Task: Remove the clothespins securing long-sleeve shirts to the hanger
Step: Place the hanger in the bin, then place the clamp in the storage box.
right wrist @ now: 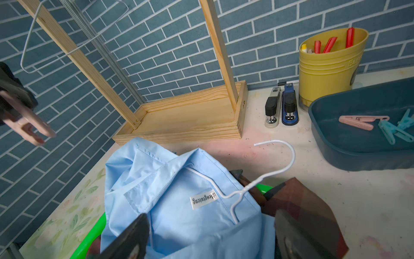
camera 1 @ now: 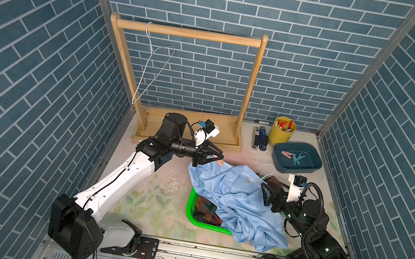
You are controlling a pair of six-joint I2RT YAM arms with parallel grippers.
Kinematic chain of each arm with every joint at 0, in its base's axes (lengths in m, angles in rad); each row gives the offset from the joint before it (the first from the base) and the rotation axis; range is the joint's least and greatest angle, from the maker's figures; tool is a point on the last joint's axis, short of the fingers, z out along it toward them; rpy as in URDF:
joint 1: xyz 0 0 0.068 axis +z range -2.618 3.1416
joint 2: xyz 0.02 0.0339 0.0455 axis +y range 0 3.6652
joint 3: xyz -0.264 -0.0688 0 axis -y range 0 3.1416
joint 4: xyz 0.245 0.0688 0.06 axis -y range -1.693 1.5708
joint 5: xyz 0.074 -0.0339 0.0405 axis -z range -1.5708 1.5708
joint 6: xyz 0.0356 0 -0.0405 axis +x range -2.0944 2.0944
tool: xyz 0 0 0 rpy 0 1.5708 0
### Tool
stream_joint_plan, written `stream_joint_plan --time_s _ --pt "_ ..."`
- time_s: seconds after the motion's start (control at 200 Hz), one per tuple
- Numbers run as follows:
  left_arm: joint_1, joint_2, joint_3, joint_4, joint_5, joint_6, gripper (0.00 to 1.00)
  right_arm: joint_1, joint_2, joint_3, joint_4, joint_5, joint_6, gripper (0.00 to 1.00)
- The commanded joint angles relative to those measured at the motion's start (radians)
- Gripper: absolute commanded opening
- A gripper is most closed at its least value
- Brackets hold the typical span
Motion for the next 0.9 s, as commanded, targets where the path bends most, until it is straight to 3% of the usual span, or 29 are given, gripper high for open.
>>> stream_joint_plan --time_s 0.0,0.285,0.54,0.895 --pt "-0.037 0.035 0.018 0.054 -0.007 -0.022 0.00 0.010 0.061 0.071 0.018 -0.075 -0.100 0.88" --pt "-0.094 0.158 0.072 0.117 -0.029 -0.088 0.00 0.071 0.311 0.130 0.287 -0.307 -0.250 0.89" --pt "-0.097 0.161 0.039 0.155 -0.028 -0.087 0.00 0.142 0.494 0.216 0.360 -0.335 -0.302 0.83" --pt "-0.098 0.157 0.035 0.150 -0.006 -0.087 0.00 0.148 0.579 0.273 0.394 -0.337 -0.315 0.71"
